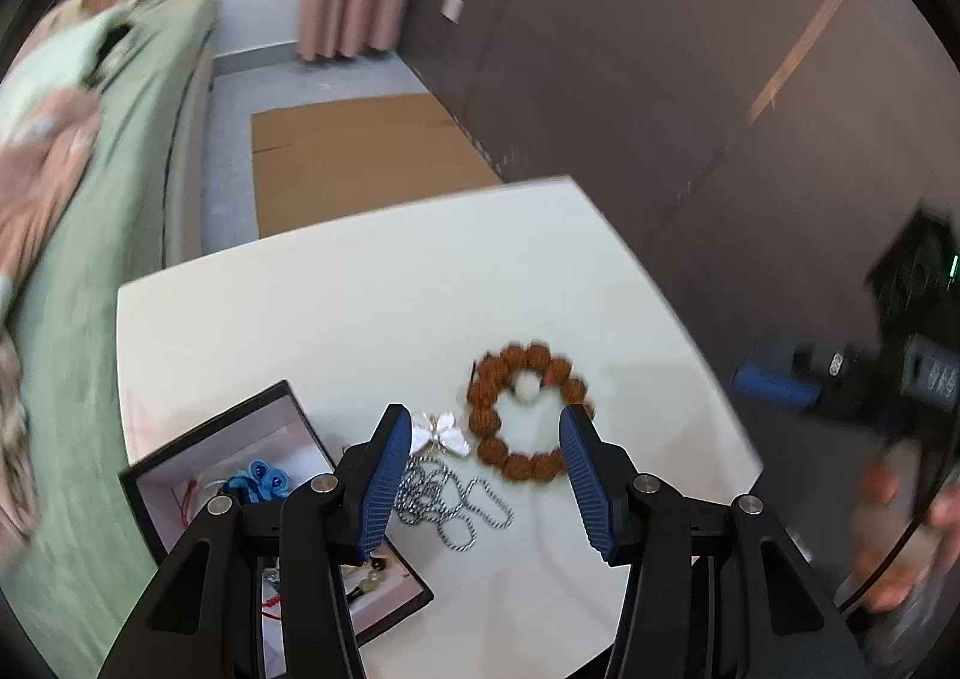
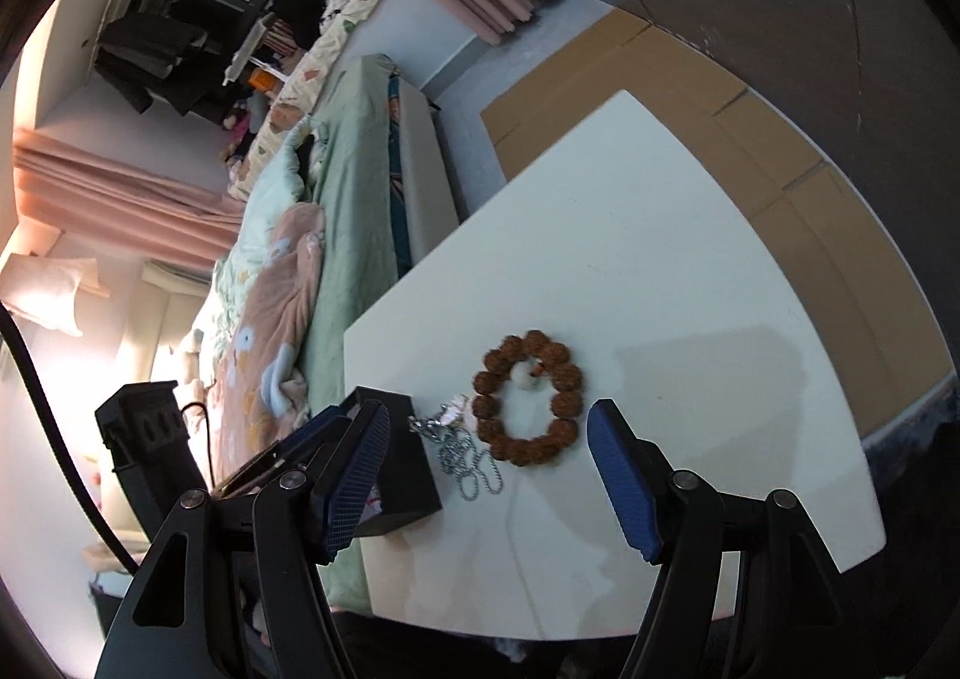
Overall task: Organize jewelry
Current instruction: 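Grasp the white butterfly pendant and its silver chain with the left gripper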
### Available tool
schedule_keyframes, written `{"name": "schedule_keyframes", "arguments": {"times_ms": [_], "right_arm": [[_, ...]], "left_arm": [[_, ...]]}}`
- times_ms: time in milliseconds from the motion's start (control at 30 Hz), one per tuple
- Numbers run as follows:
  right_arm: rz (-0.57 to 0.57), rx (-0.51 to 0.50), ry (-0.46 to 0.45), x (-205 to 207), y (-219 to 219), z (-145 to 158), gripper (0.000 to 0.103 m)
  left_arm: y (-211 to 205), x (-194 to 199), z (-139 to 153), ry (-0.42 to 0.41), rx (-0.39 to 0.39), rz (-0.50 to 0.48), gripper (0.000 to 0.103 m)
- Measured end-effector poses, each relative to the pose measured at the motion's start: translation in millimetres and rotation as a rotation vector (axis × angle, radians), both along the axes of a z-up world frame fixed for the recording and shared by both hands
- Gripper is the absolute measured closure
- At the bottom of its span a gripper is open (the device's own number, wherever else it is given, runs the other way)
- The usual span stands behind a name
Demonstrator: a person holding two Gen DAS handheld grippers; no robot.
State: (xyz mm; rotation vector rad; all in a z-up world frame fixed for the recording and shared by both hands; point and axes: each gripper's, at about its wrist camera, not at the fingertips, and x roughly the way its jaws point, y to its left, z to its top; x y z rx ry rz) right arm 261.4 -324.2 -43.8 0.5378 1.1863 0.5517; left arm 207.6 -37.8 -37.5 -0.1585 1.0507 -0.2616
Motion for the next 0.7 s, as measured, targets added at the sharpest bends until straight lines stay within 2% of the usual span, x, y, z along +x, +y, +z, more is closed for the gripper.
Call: {"name": "schedule_keyframes", "arguments": {"times_ms": [133, 333, 600, 700], "right_arm": [[-0.006, 0.012, 0.005, 2, -10, 0, 0.034], [-0.007, 0.036, 0.001, 5, -17, 4, 0.034], [-0.032, 0.046, 0.03, 7, -27, -3, 0.034], [-0.039, 0.053, 0.037, 9, -30, -4, 0.034]], "left_arm": [[-16, 4, -9, 0.027, 0.114, -0.081, 0.053], [-29, 17, -29, 0.099, 0.246, -0.172, 0.054], [-45, 30, -59, 0.188, 0.379, -0.255, 0.055], [-54, 32, -70, 0.192, 0.477, -0.288, 0.055]]}}
